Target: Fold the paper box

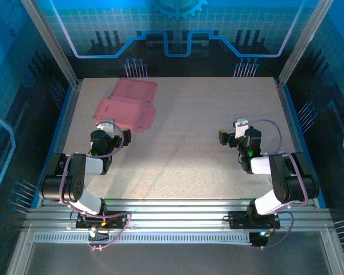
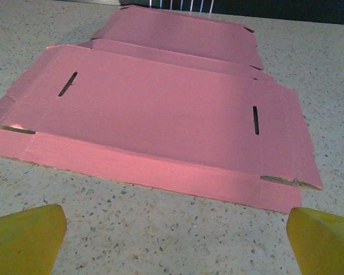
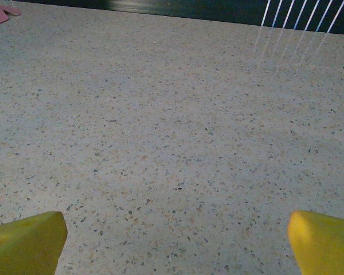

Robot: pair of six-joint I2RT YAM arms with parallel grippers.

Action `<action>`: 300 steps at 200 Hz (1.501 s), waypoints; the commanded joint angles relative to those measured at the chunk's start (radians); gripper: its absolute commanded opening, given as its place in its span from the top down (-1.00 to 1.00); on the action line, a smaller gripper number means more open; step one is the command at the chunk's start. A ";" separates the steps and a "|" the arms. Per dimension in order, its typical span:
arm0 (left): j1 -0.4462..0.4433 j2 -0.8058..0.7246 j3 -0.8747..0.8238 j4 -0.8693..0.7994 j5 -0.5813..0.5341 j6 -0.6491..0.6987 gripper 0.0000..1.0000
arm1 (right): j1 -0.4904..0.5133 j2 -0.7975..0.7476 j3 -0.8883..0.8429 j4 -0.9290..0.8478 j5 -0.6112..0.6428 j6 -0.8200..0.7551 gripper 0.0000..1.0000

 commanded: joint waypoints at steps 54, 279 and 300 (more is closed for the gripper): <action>-0.009 0.010 0.026 0.044 0.026 -0.006 -0.99 | -0.016 0.010 0.020 0.038 -0.010 -0.011 -1.00; -0.111 -0.402 0.383 -1.023 -0.081 -0.330 -0.99 | 0.048 -0.510 0.219 -0.877 0.034 0.261 -1.00; -0.111 -0.339 0.506 -1.172 -0.044 -0.368 -0.99 | 0.066 -0.586 0.254 -1.013 0.011 0.347 -1.00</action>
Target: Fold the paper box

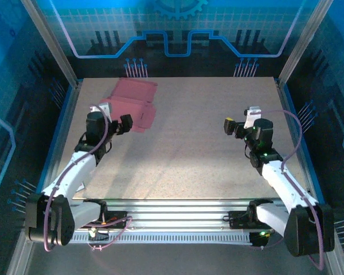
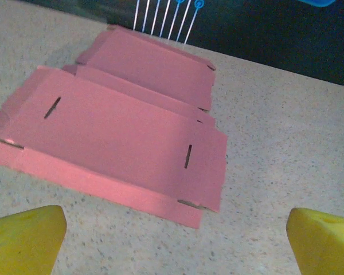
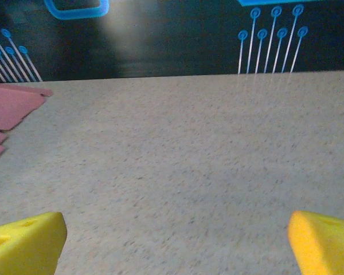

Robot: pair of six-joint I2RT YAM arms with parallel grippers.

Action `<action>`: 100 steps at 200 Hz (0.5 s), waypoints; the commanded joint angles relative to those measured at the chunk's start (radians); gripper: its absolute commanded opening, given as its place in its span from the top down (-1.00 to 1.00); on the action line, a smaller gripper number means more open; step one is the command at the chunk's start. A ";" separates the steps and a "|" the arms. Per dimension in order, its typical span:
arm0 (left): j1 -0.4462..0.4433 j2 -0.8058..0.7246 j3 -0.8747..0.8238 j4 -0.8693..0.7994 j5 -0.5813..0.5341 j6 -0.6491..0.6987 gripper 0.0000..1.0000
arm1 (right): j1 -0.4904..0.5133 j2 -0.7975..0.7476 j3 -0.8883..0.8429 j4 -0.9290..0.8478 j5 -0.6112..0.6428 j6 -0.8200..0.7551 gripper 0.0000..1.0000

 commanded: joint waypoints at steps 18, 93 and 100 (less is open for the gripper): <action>-0.006 0.127 0.220 -0.369 0.041 -0.109 -0.99 | 0.045 -0.141 0.052 -0.385 -0.075 0.199 -1.00; -0.018 0.540 0.588 -0.538 0.022 -0.114 -0.99 | 0.055 -0.307 0.058 -0.564 -0.207 0.250 -1.00; -0.024 0.571 0.615 -0.544 0.017 -0.114 -0.99 | 0.053 -0.310 0.059 -0.577 -0.214 0.247 -1.00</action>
